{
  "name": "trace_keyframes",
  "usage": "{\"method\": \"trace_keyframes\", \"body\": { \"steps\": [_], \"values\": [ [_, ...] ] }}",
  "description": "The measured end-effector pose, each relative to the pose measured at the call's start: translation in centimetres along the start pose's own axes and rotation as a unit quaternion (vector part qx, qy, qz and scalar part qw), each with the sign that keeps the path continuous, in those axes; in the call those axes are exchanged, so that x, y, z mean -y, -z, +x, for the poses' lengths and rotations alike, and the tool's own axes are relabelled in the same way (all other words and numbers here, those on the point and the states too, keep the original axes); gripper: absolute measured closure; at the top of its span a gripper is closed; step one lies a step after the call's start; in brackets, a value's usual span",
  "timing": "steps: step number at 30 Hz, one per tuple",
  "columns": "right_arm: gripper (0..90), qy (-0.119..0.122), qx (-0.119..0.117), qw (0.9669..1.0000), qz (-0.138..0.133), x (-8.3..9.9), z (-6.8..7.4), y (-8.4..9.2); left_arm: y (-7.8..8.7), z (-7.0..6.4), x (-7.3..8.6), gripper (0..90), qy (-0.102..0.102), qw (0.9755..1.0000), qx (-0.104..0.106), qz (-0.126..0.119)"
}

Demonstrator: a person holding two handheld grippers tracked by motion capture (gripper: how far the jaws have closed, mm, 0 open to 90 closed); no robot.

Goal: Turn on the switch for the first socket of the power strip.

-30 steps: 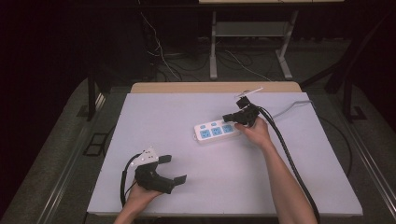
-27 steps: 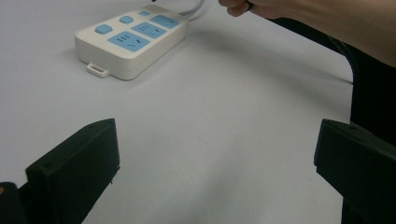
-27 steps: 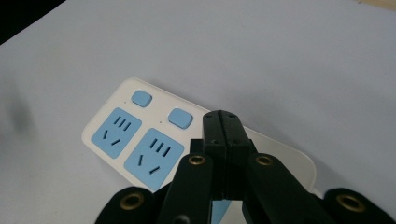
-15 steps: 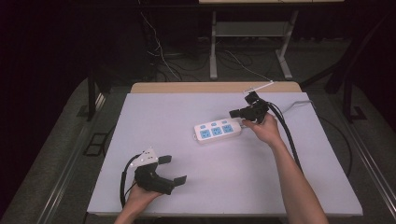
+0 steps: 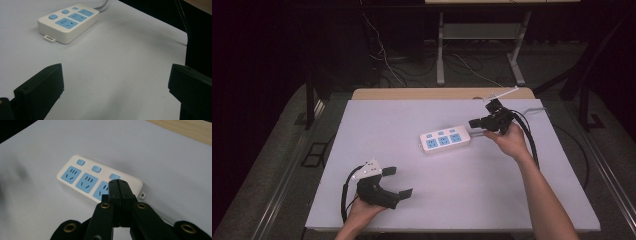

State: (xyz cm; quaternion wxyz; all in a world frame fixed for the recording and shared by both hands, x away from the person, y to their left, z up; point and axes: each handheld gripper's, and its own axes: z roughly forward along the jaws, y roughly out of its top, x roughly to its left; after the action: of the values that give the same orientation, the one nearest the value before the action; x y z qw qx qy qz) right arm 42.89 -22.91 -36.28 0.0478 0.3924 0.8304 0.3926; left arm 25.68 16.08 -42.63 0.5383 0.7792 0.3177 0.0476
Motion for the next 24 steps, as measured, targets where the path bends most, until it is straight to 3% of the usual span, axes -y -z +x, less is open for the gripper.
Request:
{"method": "trace_keyframes", "body": {
  "steps": [3, 10, 15, 19, 24],
  "values": [
    [89.2, -0.004, -0.003, 1.0, -0.006, 0.5, 0.0, 0.8, 0.0, 0.0, 0.0, 0.0, -0.001, 1.0, 0.001, 0.001],
    [72.7, -0.03, -0.016, 0.9991, -0.023, 1.6, 0.3, 2.7, -0.1, -0.2, 0.0, 0.0, -0.001, 1.0, 0.002, 0.0],
    [56.6, -0.043, -0.011, 0.9984, -0.034, 2.7, 0.8, 3.9, -0.1, -0.2, 0.0, 0.0, -0.002, 1.0, 0.002, 0.0],
    [36.3, -0.052, -0.003, 0.9975, -0.047, 3.6, 1.1, 4.8, -0.1, -0.2, 0.0, 0.0, -0.001, 1.0, 0.001, -0.001],
    [11.6, -0.064, 0.015, 0.997, -0.039, 4.6, 1.5, 5.3, -0.1, -0.2, 0.0, 0.0, -0.001, 1.0, 0.001, 0.001]
  ]
}}
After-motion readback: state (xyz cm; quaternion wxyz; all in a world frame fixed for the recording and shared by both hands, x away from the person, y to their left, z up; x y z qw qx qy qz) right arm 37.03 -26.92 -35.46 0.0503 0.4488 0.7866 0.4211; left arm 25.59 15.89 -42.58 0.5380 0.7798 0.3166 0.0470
